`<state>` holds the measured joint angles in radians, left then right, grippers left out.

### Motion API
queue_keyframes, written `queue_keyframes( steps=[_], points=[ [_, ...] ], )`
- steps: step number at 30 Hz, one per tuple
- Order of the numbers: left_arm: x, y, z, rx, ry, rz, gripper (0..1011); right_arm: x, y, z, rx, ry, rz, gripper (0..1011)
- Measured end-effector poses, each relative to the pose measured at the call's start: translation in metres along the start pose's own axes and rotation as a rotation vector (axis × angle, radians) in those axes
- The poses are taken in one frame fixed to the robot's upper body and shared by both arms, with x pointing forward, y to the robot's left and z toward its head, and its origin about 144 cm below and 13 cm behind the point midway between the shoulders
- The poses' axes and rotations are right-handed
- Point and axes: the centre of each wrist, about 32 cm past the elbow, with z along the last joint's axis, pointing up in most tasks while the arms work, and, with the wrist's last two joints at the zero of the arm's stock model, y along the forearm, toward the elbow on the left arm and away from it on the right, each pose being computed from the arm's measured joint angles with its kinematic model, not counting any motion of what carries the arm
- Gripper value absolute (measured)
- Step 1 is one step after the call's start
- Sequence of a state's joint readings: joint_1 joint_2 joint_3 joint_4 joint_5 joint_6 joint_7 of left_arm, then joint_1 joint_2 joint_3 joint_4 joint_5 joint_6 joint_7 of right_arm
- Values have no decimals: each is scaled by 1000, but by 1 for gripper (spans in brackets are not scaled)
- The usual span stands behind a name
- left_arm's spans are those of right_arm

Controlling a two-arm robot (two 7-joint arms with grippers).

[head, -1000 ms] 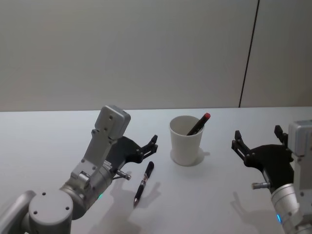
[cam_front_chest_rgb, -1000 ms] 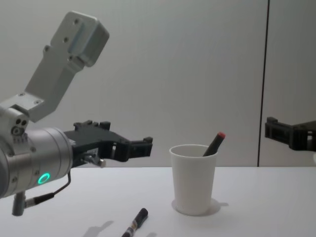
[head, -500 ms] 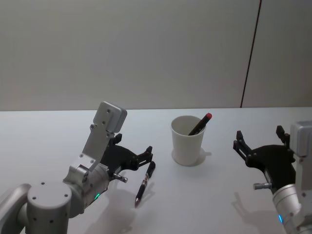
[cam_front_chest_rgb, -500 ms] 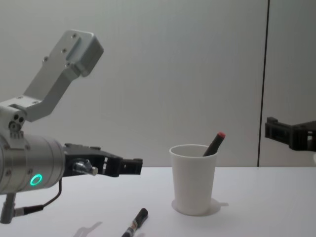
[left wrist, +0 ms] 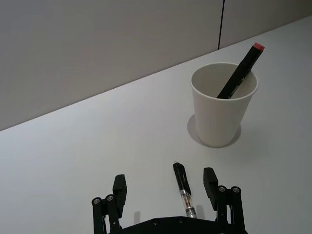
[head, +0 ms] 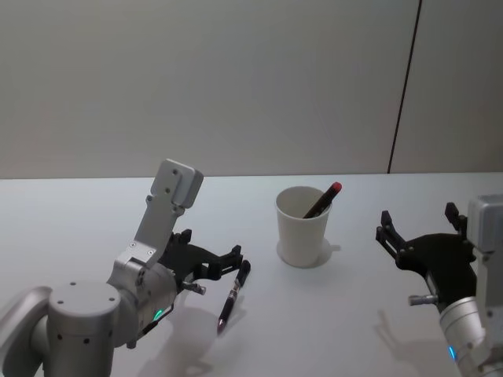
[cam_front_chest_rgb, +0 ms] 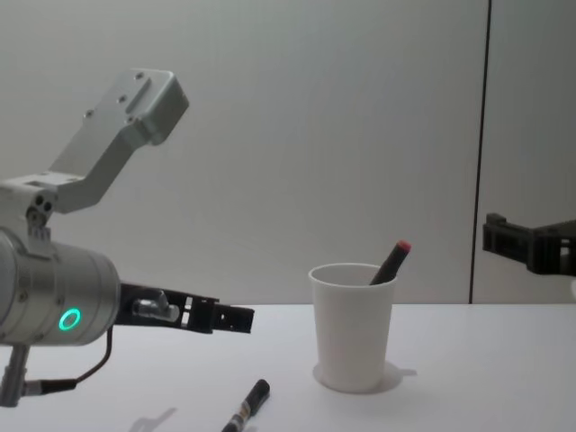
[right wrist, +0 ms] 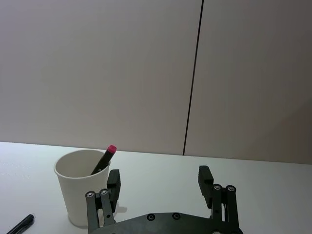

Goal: Place the pen into the pen holder.

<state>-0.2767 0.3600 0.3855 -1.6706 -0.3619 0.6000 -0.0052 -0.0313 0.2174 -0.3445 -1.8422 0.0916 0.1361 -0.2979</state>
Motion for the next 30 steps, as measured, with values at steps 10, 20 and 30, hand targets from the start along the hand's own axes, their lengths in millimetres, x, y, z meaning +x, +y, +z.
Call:
queue_keyframes(
  steps=[10,20,30],
  points=[
    [-5,-2,6,46,16,9,1004,0,0,0,0,0,0,1002],
    [-12,-7,12,116,12,13,1004,0,0,0,0,0,0,1002],
    [-20,-14,17,213,11,12,1004,0,0,0,0,0,0,1002]
  ],
)
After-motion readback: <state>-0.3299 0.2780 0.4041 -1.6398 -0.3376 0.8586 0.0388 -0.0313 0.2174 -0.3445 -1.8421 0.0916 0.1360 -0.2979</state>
